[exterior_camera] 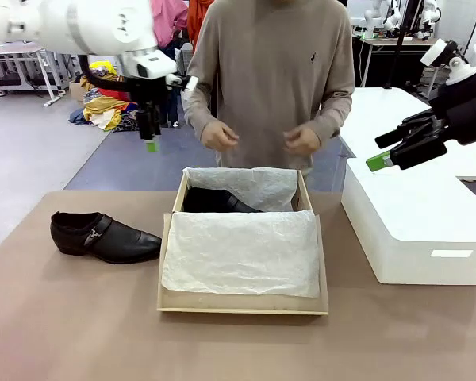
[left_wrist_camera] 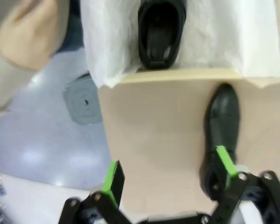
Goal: Pack the shoes into the box.
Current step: Place the other shoe of the Shoes into the Shoes Box.
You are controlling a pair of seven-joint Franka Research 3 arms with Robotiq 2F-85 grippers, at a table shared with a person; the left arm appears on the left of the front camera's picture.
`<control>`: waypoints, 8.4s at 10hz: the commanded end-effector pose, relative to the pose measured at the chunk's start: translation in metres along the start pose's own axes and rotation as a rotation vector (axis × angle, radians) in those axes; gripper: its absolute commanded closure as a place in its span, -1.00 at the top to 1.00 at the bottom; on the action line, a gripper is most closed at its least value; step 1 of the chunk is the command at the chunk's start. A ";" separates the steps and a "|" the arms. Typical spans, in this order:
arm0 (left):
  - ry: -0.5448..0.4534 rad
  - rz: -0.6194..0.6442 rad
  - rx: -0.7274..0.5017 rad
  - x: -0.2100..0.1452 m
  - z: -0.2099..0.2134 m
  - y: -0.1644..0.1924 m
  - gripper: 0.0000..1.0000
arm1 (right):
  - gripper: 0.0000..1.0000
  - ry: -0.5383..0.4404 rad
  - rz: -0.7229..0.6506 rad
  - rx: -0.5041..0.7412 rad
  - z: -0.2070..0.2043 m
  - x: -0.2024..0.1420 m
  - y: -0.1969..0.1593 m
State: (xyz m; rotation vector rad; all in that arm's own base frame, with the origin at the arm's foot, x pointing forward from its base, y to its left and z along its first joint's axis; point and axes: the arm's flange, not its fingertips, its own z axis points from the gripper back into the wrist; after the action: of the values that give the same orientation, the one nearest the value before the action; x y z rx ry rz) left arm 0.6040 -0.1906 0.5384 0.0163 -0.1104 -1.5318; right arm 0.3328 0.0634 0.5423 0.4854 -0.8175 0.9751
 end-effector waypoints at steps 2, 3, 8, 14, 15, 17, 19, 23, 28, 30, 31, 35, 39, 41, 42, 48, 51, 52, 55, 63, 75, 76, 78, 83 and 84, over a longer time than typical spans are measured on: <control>-0.048 -0.107 0.044 -0.063 0.001 -0.045 1.00 | 1.00 -0.023 0.021 0.013 -0.001 0.001 -0.004; -0.040 -0.113 0.047 -0.079 0.002 -0.051 1.00 | 1.00 -0.023 0.021 0.013 -0.001 0.001 -0.004; -0.043 -0.049 0.044 -0.101 0.003 -0.050 1.00 | 1.00 -0.023 0.021 0.013 -0.001 0.001 -0.004; -0.024 -0.119 0.059 -0.109 0.005 -0.053 1.00 | 1.00 -0.023 0.021 0.013 -0.001 0.001 -0.004; -0.024 -0.119 0.059 -0.109 0.005 -0.053 1.00 | 1.00 -0.023 0.021 0.013 -0.001 0.001 -0.004; -0.025 -0.106 0.054 -0.105 0.002 -0.053 1.00 | 1.00 -0.023 0.021 0.013 -0.001 0.001 -0.004; 0.008 -0.102 0.070 -0.125 0.000 -0.065 1.00 | 1.00 -0.023 0.021 0.013 -0.001 0.001 -0.004; 0.009 -0.106 0.107 -0.152 -0.029 -0.078 1.00 | 1.00 -0.023 0.021 0.013 -0.001 0.001 -0.004; 0.053 -0.112 0.035 -0.168 -0.070 -0.077 1.00 | 1.00 -0.023 0.021 0.013 -0.001 0.001 -0.004; 0.041 -0.107 -0.017 -0.170 -0.076 -0.076 1.00 | 1.00 -0.023 0.021 0.013 -0.001 0.001 -0.004; 0.041 -0.098 -0.030 -0.172 -0.071 -0.075 1.00 | 1.00 -0.023 0.021 0.013 -0.001 0.001 -0.004; 0.044 -0.084 0.007 -0.165 -0.079 -0.077 1.00 | 1.00 -0.023 0.021 0.013 -0.001 0.001 -0.004; 0.044 -0.084 0.007 -0.165 -0.079 -0.077 1.00 | 1.00 -0.023 0.021 0.013 -0.001 0.001 -0.004; 0.044 -0.087 -0.011 -0.166 -0.083 -0.072 1.00 | 1.00 -0.023 0.021 0.013 -0.001 0.001 -0.004; 0.041 -0.090 -0.025 -0.168 -0.088 -0.068 1.00 | 1.00 -0.023 0.021 0.013 -0.001 0.001 -0.004; 0.046 -0.083 -0.111 -0.181 -0.120 -0.056 1.00 | 1.00 -0.023 0.021 0.013 -0.001 0.001 -0.004; 0.043 -0.091 -0.101 -0.186 -0.133 -0.052 1.00 | 1.00 -0.023 0.021 0.013 -0.001 0.001 -0.004; 0.047 -0.093 -0.093 -0.187 -0.138 -0.049 1.00 | 1.00 -0.023 0.021 0.013 -0.001 0.001 -0.004; 0.057 -0.098 -0.085 -0.188 -0.145 -0.039 1.00 | 1.00 -0.023 0.021 0.013 -0.001 0.001 -0.004; 0.041 -0.114 -0.139 -0.191 -0.175 -0.035 1.00 | 1.00 -0.023 0.021 0.013 -0.001 0.001 -0.004; 0.037 -0.148 -0.180 -0.191 -0.192 -0.036 -1.00 | 1.00 -0.023 0.021 0.013 -0.001 0.001 -0.004; 0.042 -0.153 -0.173 -0.191 -0.191 -0.036 -1.00 | 1.00 -0.023 0.021 0.013 -0.001 0.001 -0.004; 0.060 -0.158 -0.158 -0.191 -0.189 -0.038 -1.00 | 1.00 -0.023 0.021 0.013 -0.001 0.001 -0.004; 0.105 -0.130 -0.142 -0.193 -0.181 -0.039 -1.00 | 1.00 -0.023 0.021 0.013 -0.001 0.001 -0.004; 0.098 -0.119 -0.154 -0.193 -0.173 -0.040 -1.00 | 1.00 -0.023 0.021 0.013 -0.001 0.001 -0.004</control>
State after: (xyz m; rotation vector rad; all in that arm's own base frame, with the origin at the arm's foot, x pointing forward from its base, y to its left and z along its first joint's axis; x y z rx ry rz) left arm 0.5762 -0.0132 0.3459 -0.0455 0.0866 -1.6803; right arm 0.3327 0.0635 0.5424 0.4845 -0.8175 0.9756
